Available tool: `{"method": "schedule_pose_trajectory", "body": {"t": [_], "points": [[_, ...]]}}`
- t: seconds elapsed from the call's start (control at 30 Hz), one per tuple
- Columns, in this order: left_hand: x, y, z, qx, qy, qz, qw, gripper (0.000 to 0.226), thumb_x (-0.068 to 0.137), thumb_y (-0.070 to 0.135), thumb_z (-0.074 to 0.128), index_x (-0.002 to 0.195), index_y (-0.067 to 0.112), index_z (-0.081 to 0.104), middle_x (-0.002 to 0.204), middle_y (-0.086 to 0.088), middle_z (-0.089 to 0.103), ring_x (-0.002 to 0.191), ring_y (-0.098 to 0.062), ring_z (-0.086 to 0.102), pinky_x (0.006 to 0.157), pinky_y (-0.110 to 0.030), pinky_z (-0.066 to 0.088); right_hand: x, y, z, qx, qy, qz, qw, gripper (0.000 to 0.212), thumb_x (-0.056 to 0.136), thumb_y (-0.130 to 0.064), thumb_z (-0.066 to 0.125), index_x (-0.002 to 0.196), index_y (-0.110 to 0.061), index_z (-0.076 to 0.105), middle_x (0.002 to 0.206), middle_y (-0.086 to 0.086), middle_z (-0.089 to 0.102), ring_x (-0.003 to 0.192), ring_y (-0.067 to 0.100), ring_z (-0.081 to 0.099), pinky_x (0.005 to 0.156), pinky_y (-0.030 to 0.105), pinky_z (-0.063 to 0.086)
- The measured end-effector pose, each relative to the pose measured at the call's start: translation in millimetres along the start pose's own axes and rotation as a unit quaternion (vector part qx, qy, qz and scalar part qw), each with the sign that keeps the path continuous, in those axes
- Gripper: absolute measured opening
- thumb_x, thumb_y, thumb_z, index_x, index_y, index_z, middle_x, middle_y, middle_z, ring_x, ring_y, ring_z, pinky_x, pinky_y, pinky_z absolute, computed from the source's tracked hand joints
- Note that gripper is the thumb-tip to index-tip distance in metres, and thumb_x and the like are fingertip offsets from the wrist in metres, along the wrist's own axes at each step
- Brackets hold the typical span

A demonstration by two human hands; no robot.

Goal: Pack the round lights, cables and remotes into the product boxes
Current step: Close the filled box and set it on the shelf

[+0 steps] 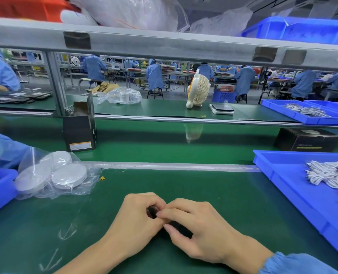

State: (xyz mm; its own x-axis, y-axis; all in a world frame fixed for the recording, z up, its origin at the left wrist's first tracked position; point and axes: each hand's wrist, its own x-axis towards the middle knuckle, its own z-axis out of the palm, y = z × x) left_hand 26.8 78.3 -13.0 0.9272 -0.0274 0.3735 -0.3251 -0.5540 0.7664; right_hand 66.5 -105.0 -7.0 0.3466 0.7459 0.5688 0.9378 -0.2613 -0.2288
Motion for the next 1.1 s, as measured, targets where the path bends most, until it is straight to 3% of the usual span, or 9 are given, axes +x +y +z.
{"method": "schedule_pose_trajectory", "body": {"t": [0.3, 0.43, 0.5, 0.73, 1.1], "points": [[1.1, -4.3, -0.2, 0.026, -0.009, 0.006, 1.0, 0.019, 0.07, 0.008, 0.075, 0.066, 0.027, 0.071, 0.076, 0.008, 0.071, 0.067, -0.01, 0.062, 0.06, -0.017, 0.045, -1.0, 1.4, 0.7, -0.002, -0.002, 0.003, 1.0, 0.025, 0.09, -0.022, 0.063, 0.113, -0.018, 0.068, 0.105, -0.006, 0.066, 0.085, 0.011, 0.062, 0.066, 0.03, 0.054], [0.8, 1.7, -0.5, 0.003, -0.009, -0.003, 1.0, 0.004, 0.064, 0.026, 0.068, 0.065, 0.025, 0.072, 0.075, 0.008, 0.071, 0.063, -0.007, 0.061, 0.059, -0.015, 0.044, -1.3, 0.5, 0.2, 0.006, -0.005, 0.006, 1.0, 0.024, 0.09, -0.022, 0.063, 0.114, -0.019, 0.068, 0.105, -0.006, 0.065, 0.084, 0.011, 0.061, 0.065, 0.031, 0.054], [0.6, 3.5, -0.4, -0.014, -0.003, -0.006, 1.0, 0.018, 0.059, 0.036, 0.06, 0.064, 0.024, 0.072, 0.073, 0.008, 0.071, 0.059, -0.003, 0.057, 0.057, -0.012, 0.041, -1.7, 1.3, 1.0, 0.012, -0.008, 0.009, 1.0, 0.024, 0.092, -0.023, 0.061, 0.115, -0.019, 0.067, 0.106, -0.006, 0.065, 0.085, 0.011, 0.062, 0.066, 0.031, 0.054], [1.2, 3.6, -0.1, -0.006, -0.008, -0.007, 1.0, 0.015, 0.061, 0.029, 0.061, 0.066, 0.022, 0.073, 0.074, 0.007, 0.07, 0.061, -0.004, 0.057, 0.059, -0.014, 0.042, -1.9, 2.1, 1.8, 0.012, -0.012, 0.009, 1.0, 0.024, 0.093, -0.024, 0.061, 0.116, -0.02, 0.066, 0.107, -0.007, 0.064, 0.086, 0.01, 0.062, 0.068, 0.03, 0.054], [1.4, 3.7, -0.7, -0.008, -0.004, 0.002, 1.0, 0.025, 0.059, 0.038, 0.058, 0.067, 0.021, 0.074, 0.073, 0.008, 0.069, 0.061, -0.003, 0.057, 0.059, -0.013, 0.041, -0.9, 1.0, 0.9, 0.014, -0.013, 0.013, 1.0, 0.024, 0.093, -0.024, 0.061, 0.116, -0.021, 0.066, 0.106, -0.008, 0.064, 0.083, 0.009, 0.061, 0.067, 0.03, 0.054]]}}
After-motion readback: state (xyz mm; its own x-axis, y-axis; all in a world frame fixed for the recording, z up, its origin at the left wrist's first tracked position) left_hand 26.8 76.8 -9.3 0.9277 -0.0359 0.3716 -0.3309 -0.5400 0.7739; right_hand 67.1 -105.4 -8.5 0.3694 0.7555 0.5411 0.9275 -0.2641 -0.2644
